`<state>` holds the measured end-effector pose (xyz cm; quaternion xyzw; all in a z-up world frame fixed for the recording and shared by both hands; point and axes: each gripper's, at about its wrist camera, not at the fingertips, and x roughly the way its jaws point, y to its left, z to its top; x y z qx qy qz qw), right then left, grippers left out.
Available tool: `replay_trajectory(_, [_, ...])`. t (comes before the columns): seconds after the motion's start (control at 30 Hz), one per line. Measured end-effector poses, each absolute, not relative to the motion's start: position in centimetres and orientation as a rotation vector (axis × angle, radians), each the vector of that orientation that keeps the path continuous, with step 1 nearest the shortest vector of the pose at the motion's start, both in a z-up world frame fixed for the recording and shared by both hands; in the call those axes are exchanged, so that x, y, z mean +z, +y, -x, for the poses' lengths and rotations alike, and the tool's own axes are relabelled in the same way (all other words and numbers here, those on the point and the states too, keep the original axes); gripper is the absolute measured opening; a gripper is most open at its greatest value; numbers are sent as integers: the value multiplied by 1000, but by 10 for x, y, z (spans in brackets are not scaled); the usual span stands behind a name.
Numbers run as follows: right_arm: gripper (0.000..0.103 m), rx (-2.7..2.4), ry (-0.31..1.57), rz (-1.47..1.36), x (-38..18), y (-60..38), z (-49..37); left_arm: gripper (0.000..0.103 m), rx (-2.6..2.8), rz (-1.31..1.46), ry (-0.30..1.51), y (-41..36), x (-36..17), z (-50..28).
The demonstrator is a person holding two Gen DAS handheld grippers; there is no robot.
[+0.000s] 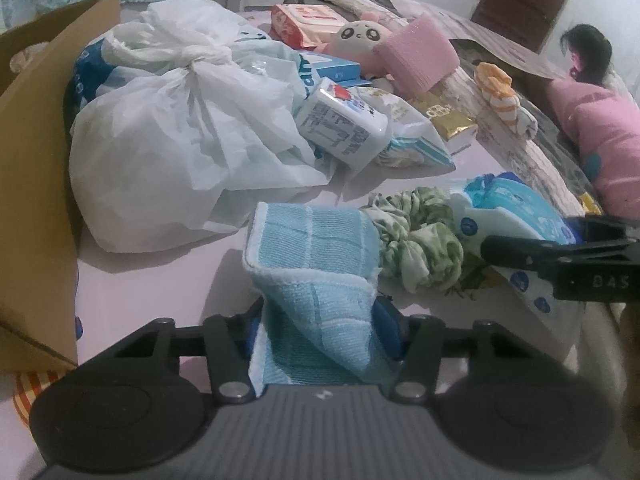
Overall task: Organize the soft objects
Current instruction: 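Grasp the blue-and-white wet-wipes pack with the right gripper while the left holds the towel, then carry the towel and wet-wipes pack over the cardboard box with both grippers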
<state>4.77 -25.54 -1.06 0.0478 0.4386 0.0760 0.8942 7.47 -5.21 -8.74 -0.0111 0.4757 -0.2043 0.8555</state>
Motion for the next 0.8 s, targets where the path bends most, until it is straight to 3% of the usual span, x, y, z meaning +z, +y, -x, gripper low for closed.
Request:
replay_trajectory(0.6, [74, 152, 786, -388, 7, -285, -13, 32, -434, 125, 963, -39, -69, -62])
replay_trajectory(0.8, [74, 187, 730, -460, 22, -288, -2, 31, -461, 155, 910, -34, -50, -50])
